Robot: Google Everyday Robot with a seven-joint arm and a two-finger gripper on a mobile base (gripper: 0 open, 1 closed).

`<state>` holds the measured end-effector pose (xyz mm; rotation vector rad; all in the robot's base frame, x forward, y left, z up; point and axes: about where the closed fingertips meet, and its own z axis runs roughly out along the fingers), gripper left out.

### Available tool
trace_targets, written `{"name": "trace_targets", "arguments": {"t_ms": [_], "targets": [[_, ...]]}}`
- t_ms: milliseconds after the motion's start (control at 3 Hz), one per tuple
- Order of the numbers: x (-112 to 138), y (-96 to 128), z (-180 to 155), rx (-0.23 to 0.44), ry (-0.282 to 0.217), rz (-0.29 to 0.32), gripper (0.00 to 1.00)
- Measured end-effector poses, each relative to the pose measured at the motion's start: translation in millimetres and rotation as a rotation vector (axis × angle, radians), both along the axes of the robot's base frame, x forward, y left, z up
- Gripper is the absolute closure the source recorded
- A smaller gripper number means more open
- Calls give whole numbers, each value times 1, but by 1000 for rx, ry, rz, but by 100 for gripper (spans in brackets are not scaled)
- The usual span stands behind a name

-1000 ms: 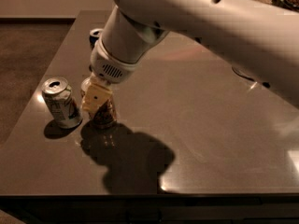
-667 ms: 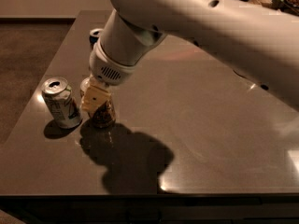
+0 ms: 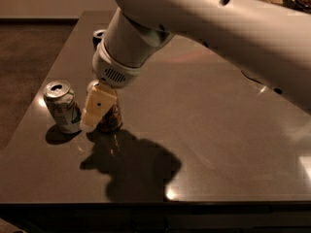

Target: Move orange can near 7up can

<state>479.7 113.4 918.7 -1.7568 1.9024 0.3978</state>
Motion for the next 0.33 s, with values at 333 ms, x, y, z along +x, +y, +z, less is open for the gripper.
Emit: {"name": "trace_targets", "arguments": {"t_ms": [333], "targets": [[0,0,0,0,0,0,0]]}}
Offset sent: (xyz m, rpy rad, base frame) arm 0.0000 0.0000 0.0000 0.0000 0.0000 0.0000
